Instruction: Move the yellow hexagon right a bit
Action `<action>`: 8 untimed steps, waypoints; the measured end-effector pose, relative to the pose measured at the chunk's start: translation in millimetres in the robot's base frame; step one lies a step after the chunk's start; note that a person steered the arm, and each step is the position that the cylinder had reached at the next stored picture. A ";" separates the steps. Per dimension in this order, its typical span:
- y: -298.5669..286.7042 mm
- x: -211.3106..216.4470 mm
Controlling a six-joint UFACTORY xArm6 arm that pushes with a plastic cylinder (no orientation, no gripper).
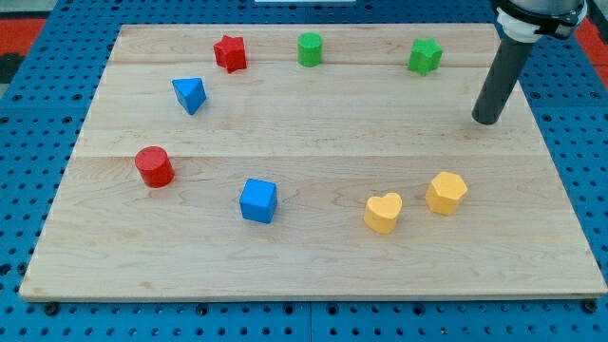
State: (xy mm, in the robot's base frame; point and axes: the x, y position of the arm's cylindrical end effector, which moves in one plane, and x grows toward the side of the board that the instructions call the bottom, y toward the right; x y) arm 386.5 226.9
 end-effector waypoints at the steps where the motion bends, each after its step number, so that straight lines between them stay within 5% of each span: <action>1: 0.0 0.0; 8: -3.9 -15.6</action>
State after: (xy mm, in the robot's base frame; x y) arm 371.0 223.0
